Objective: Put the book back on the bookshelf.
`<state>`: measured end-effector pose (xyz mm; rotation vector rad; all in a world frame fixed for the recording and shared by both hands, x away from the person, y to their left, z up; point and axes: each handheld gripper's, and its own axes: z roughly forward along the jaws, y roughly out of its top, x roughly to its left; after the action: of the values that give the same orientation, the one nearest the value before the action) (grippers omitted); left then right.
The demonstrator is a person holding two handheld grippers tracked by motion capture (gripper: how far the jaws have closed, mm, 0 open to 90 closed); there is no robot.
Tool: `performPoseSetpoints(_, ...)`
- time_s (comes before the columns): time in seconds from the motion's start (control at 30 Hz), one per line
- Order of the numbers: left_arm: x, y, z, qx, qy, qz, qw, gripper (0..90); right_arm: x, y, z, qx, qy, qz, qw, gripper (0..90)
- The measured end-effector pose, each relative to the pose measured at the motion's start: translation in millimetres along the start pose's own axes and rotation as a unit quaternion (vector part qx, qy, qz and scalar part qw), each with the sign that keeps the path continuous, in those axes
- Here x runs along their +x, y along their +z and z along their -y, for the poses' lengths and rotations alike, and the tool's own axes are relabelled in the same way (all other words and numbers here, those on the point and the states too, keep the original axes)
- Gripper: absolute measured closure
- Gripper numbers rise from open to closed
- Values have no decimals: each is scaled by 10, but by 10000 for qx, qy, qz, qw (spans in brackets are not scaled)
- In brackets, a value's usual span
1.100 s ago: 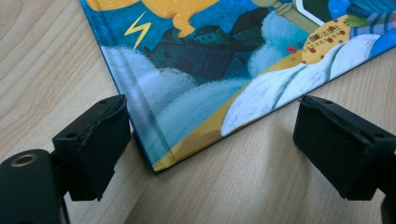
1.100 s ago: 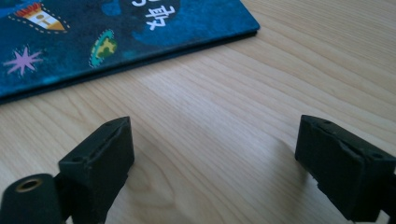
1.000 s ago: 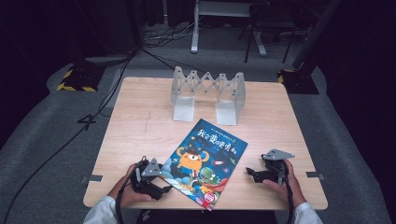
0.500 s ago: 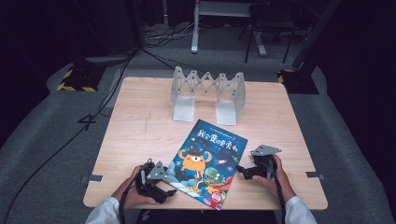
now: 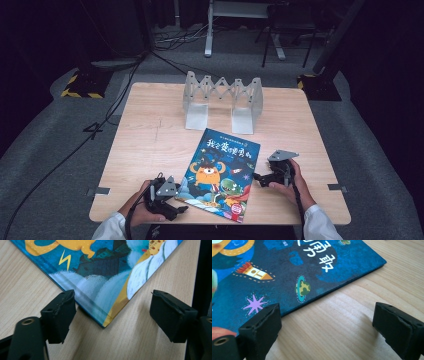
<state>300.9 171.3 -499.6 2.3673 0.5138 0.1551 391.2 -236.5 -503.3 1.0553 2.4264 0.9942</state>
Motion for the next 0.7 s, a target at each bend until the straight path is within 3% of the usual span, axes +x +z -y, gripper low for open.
performPoseSetpoints(0.2, -8, -4, 7, -47, -9, 55, 10000, 251, -36, 39, -63, 83, 19, 34, 10000, 95)
performPoseSetpoints(0.47, -11, 2, 4, -144, -58, 253, 9996, 285, -69, 94, -95, -69, 199, 223, 9995, 121)
performPoseSetpoints(0.7, -55, 33, -33, -124, 11, 291, 9995, 286, -117, 143, -139, -124, 318, 340, 9988, 147)
